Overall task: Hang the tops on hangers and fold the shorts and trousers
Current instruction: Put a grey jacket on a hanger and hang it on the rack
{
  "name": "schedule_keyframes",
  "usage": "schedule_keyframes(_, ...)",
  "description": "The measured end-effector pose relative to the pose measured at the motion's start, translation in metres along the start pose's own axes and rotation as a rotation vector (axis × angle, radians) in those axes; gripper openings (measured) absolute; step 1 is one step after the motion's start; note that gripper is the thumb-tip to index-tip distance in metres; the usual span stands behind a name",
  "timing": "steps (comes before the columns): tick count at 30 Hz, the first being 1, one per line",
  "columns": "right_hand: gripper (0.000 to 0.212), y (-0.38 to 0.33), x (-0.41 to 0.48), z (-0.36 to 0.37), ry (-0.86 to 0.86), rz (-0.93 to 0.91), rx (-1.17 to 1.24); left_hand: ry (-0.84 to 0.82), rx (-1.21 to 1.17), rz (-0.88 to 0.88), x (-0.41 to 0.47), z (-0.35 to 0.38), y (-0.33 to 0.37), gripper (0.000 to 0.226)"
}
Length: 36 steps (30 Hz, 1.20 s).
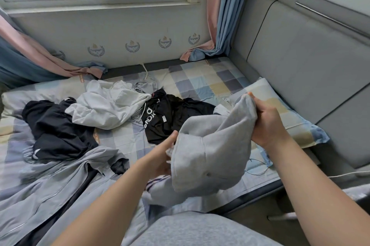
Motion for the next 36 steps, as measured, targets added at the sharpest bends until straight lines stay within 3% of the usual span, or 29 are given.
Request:
schedule_keyframes(2,0.030,0.004,0.002,-0.001,0.000,0.011,0.000,-0.063,0.020,-0.032,-0.006,0.011,-0.008,0.034)
schedule_keyframes(4,0.033,0.004,0.002,-0.002,-0.025,0.002,0.014,-0.009,-0.008,-0.021,-0.008,0.013,-0.014,0.014)
schedule_keyframes(8,0.052,0.006,0.001,-0.009,-0.045,0.001,0.060,0.067,-0.140,0.033,-0.012,0.001,-0.014,0.019)
schedule_keyframes(14,0.042,0.032,0.014,-0.056,0.373,0.029,-0.119,0.182,-0.322,0.262,-0.026,-0.009,0.025,0.012)
schedule_keyframes(17,0.017,0.047,0.019,-0.077,0.652,0.086,-0.282,0.211,-0.295,0.434,-0.039,-0.008,0.049,0.013)
schedule_keyframes(19,0.010,0.050,0.019,-0.079,0.712,0.096,-0.484,0.214,-0.275,0.504,-0.050,-0.005,0.059,0.018)
schedule_keyframes(21,0.013,0.053,0.018,-0.065,0.628,0.076,-0.626,0.216,-0.254,0.552,-0.061,-0.002,0.068,0.021)
schedule_keyframes(27,0.056,0.082,0.013,0.007,0.170,0.049,-0.827,0.101,-0.217,0.649,-0.088,0.019,0.091,0.020)
schedule_keyframes(29,0.049,0.094,0.016,0.014,0.144,0.011,-0.991,0.040,-0.213,0.683,-0.095,0.023,0.098,0.017)
schedule_keyframes(32,0.011,0.110,0.022,0.007,0.173,0.032,-1.265,-0.052,-0.202,0.726,-0.105,0.021,0.107,0.022)
schedule_keyframes(33,0.015,0.112,0.023,0.000,0.192,0.044,-1.305,-0.056,-0.185,0.720,-0.107,0.016,0.108,0.024)
schedule_keyframes(36,0.021,0.110,0.024,-0.024,0.297,0.088,-1.023,0.096,0.069,0.652,-0.105,-0.018,0.104,0.016)
Point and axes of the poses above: each hand's wrist, its own x-axis towards the middle knuckle, its own z-axis out of the palm, y = z × x, the point moved 5 cm from there along x, towards the middle knuckle, and after that the axes turned 3 degrees about x, right-handed, at the moved point
